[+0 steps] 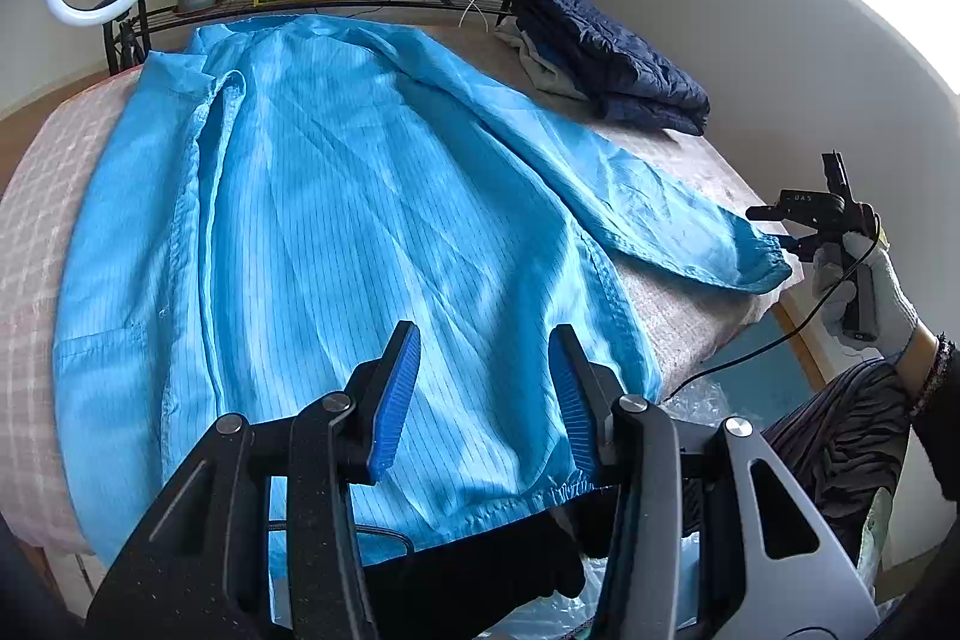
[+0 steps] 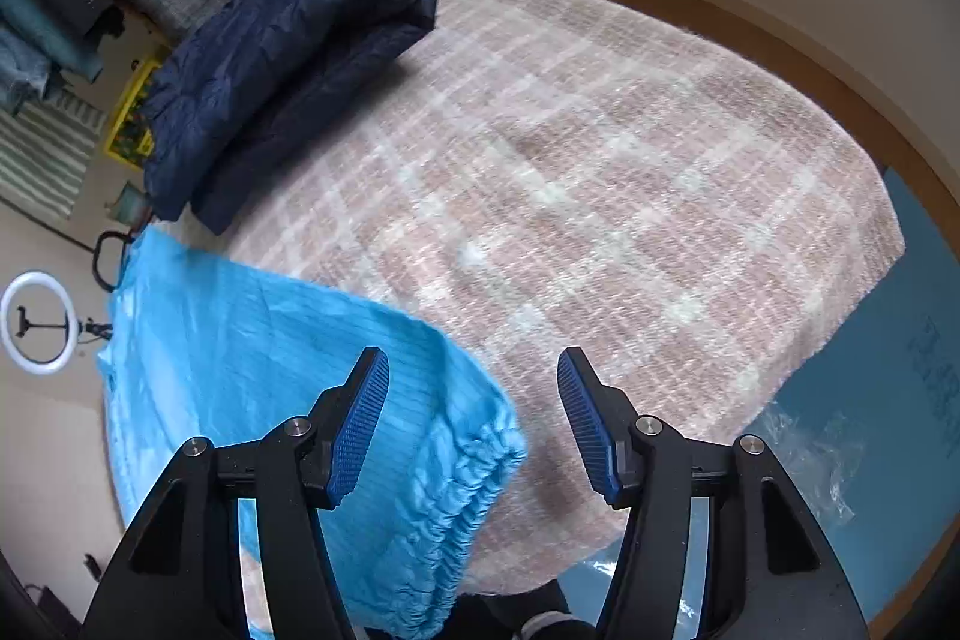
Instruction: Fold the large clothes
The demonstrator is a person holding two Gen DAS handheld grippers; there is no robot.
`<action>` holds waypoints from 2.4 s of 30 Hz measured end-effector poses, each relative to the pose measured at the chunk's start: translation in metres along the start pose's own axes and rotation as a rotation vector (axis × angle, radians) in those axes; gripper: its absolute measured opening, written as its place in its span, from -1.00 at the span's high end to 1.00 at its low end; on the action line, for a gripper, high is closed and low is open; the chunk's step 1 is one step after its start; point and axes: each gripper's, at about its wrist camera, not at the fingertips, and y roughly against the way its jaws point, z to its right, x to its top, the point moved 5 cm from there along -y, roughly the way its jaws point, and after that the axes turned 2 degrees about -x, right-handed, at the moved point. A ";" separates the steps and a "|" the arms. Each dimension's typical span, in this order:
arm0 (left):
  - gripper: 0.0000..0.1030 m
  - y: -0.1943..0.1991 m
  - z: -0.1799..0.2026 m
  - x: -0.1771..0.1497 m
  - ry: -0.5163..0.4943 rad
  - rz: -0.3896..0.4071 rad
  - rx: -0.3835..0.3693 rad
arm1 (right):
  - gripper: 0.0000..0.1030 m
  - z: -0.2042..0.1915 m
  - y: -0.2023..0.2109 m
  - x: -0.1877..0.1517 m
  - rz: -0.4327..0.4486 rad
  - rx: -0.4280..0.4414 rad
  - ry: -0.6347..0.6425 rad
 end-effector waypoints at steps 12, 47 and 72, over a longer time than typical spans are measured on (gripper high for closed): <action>0.12 0.012 -0.015 -0.003 0.043 0.020 0.030 | 0.88 -0.071 0.007 -0.024 0.001 0.084 0.205; 0.12 0.011 -0.070 -0.052 0.322 -0.046 -0.030 | 0.36 -0.330 0.033 -0.270 -0.308 0.639 1.075; 1.00 -0.024 -0.051 -0.056 0.220 -0.050 -0.021 | 0.33 -0.444 -0.135 -0.080 -0.142 0.142 0.738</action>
